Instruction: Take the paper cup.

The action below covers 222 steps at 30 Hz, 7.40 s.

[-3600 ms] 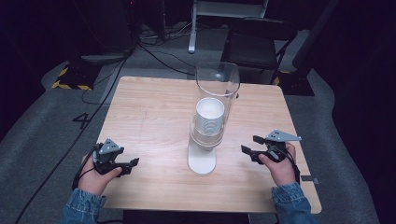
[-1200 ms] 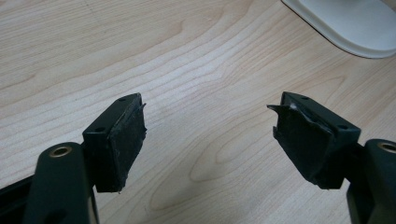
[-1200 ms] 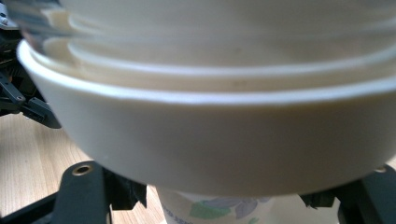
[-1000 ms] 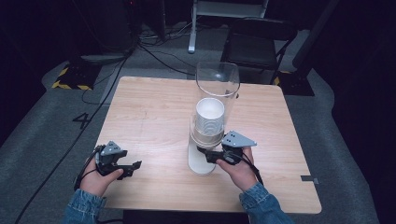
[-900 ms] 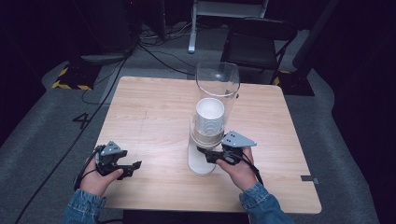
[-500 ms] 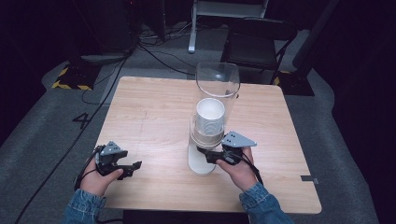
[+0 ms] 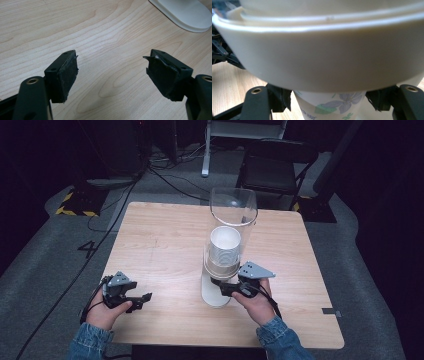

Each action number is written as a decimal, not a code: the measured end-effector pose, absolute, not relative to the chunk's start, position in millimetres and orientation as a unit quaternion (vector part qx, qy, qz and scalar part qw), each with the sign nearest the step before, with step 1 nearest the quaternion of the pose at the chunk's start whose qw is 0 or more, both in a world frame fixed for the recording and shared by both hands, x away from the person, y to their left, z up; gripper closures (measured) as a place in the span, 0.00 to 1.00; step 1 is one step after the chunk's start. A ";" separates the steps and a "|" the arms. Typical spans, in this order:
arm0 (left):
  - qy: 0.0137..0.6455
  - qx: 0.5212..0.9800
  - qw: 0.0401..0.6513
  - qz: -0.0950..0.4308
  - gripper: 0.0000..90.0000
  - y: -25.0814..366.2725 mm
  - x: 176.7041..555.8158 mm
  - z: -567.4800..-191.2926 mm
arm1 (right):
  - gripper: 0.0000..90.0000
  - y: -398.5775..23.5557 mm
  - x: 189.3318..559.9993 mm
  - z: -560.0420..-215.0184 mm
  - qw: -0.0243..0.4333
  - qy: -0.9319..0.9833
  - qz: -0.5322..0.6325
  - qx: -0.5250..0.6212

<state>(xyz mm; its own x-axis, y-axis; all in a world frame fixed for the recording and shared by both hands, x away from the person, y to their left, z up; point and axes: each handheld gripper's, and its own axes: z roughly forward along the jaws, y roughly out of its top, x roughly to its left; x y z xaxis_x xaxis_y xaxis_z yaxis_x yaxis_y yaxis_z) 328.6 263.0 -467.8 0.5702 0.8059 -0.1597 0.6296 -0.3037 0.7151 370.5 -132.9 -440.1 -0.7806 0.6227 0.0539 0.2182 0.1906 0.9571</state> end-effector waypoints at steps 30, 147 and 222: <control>0.451 0.798 0.383 0.114 0.27 262.2 328.4 -469.2 | 0.38 -134.8 371.4 -452.5 0.158 0.771 0.549 0.282; 0.471 0.780 0.386 0.144 0.30 278.8 320.2 -474.8 | 0.33 -266.8 439.6 -495.4 0.231 0.741 0.385 0.498; 0.428 0.822 0.360 0.101 0.29 260.4 319.9 -479.2 | 0.18 -217.0 350.4 -491.0 0.137 0.848 0.405 0.312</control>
